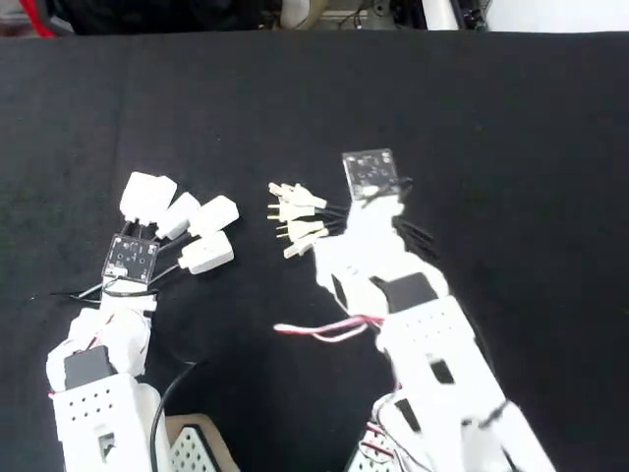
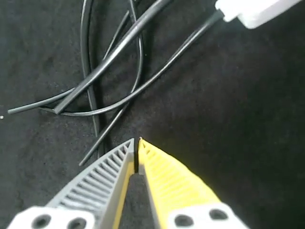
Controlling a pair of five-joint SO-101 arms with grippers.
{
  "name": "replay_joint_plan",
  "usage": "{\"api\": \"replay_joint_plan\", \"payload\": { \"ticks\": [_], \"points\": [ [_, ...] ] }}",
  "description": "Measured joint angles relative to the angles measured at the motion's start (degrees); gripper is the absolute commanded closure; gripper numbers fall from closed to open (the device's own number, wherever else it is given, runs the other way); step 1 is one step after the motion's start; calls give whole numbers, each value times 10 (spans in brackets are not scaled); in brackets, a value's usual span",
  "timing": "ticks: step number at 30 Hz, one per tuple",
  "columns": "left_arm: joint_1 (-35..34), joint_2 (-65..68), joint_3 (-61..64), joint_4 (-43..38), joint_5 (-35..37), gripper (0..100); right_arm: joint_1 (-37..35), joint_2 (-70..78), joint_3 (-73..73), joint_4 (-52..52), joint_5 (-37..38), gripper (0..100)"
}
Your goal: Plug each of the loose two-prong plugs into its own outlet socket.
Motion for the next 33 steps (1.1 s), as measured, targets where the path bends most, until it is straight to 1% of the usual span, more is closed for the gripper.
{"api": "replay_joint_plan", "payload": {
  "ticks": [1,3,6,8,10,14,18,21,28,33],
  "points": [
    [0,0,0,2,0,967,-4,25,-12,-5,-11,895],
    [0,0,0,2,0,967,-11,72,-47,-8,-59,911],
    [0,0,0,2,-4,967,-18,150,-112,-8,-129,887],
    [0,0,2,4,-17,967,-25,204,-151,-5,-156,858],
    [0,0,2,15,-31,967,-32,263,-188,9,-177,842],
    [0,0,2,21,-39,967,-33,368,-262,49,-227,842],
    [0,0,2,21,-40,967,-33,435,-321,101,-279,841],
    [0,0,2,21,-40,967,-33,459,-344,120,-299,842],
    [0,0,2,21,-40,967,-35,477,-355,122,-305,842],
    [0,0,2,21,-40,967,-35,501,-368,113,-345,842]
  ]
}}
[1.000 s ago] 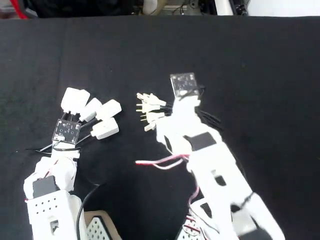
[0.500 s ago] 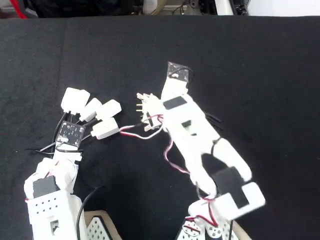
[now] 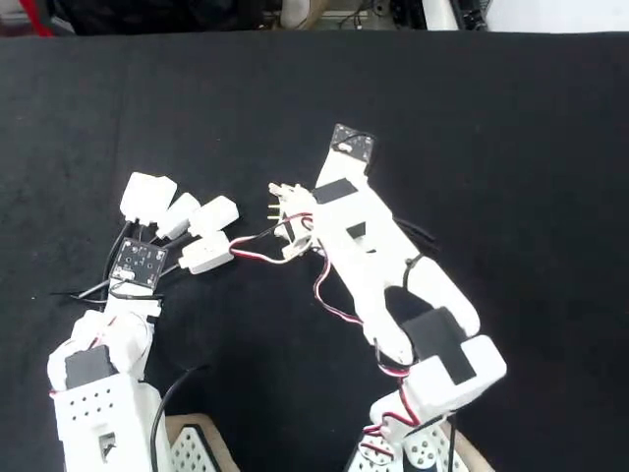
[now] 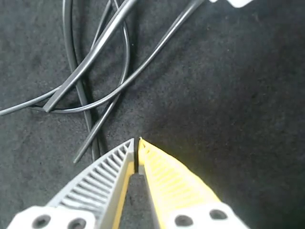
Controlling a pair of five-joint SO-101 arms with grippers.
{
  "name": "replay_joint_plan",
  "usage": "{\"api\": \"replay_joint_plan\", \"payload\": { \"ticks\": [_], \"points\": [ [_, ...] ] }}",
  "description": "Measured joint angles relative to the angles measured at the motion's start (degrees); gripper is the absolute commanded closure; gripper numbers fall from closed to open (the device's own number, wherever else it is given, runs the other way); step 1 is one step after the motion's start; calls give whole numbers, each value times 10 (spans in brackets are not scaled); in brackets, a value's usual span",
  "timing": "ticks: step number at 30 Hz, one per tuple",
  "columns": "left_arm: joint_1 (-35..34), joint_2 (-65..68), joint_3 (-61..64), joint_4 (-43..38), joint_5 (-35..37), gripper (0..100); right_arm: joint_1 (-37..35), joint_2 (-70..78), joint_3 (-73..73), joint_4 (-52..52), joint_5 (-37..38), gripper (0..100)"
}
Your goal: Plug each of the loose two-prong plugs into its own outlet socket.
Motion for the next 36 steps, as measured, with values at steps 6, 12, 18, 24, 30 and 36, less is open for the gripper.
{"api": "replay_joint_plan", "payload": {
  "ticks": [6,12,18,24,30,36],
  "points": [
    [0,0,0,0,0,967,0,8,-4,-10,-22,842],
    [0,0,0,0,0,967,0,-8,4,-10,-22,842],
    [0,0,0,0,0,967,7,-14,6,-7,-48,839],
    [0,0,0,0,0,967,7,-14,6,-36,-50,839],
    [0,0,0,0,0,967,7,-14,6,-40,-76,839],
    [0,0,0,0,0,967,6,-14,21,-25,-79,843]
  ]
}}
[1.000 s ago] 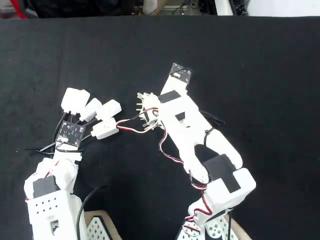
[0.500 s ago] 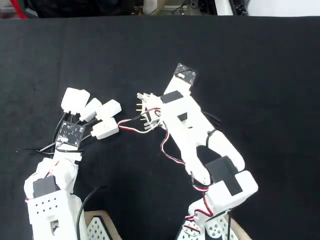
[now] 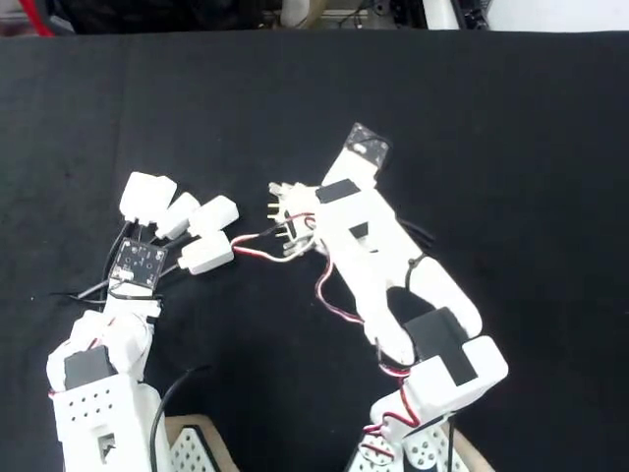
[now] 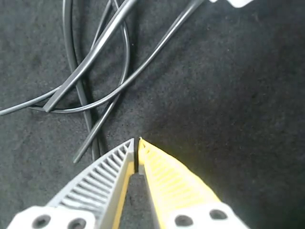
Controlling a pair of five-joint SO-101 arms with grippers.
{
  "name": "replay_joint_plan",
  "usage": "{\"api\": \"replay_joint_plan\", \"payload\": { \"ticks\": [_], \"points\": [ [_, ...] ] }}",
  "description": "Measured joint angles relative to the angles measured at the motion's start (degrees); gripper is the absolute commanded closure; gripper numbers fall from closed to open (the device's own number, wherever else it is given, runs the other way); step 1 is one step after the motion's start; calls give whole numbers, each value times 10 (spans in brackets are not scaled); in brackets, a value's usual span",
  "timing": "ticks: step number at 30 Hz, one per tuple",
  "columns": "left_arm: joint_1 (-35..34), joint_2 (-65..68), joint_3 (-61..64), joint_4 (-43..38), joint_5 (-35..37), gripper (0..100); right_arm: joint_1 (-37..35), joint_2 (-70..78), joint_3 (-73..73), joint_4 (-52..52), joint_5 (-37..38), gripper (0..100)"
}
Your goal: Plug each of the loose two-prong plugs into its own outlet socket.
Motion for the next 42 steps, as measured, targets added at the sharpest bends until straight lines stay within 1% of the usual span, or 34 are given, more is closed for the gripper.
{"api": "replay_joint_plan", "payload": {
  "ticks": [5,7,9,10,14,19,22,29,32,35,39,42],
  "points": [
    [0,0,0,0,0,967,-4,0,39,-12,0,845],
    [0,0,0,0,0,967,-4,-1,47,-18,0,881],
    [0,0,0,0,0,967,-4,-1,49,-19,3,947],
    [0,0,0,0,0,967,-4,-1,51,-19,11,964],
    [0,0,0,0,0,967,-3,-3,55,-19,35,961],
    [0,0,0,0,0,967,-3,-3,55,-19,41,963],
    [0,0,0,0,0,967,-3,-3,55,-19,55,986],
    [0,0,0,0,0,970,-3,-3,46,-14,138,987],
    [0,0,0,0,0,970,-4,-18,40,20,184,987],
    [0,0,0,0,0,970,-4,-66,40,44,251,987],
    [5,0,0,2,0,971,-4,-149,76,43,349,987],
    [24,0,0,4,0,970,-4,-202,128,18,392,987]
  ]
}}
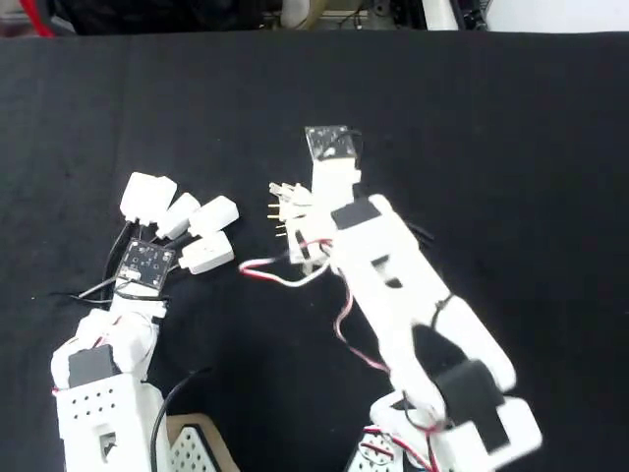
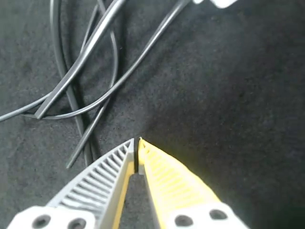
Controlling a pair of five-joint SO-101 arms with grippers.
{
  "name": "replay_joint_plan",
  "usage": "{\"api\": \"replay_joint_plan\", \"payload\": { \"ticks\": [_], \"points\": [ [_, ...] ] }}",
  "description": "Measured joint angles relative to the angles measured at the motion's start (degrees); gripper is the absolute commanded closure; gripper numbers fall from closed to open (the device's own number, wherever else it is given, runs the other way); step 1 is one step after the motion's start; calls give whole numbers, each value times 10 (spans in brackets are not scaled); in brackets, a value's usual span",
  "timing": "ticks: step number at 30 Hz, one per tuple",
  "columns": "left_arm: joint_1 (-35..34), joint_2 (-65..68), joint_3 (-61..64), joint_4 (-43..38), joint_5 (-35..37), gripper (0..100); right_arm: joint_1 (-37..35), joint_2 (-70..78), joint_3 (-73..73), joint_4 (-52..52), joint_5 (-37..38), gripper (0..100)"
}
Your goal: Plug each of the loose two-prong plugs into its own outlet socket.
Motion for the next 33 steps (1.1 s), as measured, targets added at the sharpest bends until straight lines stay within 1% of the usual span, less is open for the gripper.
{"api": "replay_joint_plan", "payload": {
  "ticks": [2,4,8,12,14,16,19,23,29,33],
  "points": [
    [5,0,0,0,0,969,0,-37,30,-16,19,986],
    [6,0,-1,0,2,967,18,-67,40,-23,44,986],
    [8,0,-20,0,45,967,100,-115,40,-30,119,985],
    [25,0,-70,3,71,963,177,-127,42,-31,142,985],
    [53,0,-104,20,89,924,189,-127,52,-40,146,985],
    [98,1,-144,40,98,873,192,-127,60,-54,146,985],
    [175,6,-182,36,125,855,197,-122,61,-69,146,985],
    [229,98,-207,-9,129,855,207,-110,60,-73,146,985],
    [279,345,-249,-105,51,855,210,-109,61,-75,146,985],
    [303,456,-276,-144,2,855,212,-109,61,-75,146,985]
  ]
}}
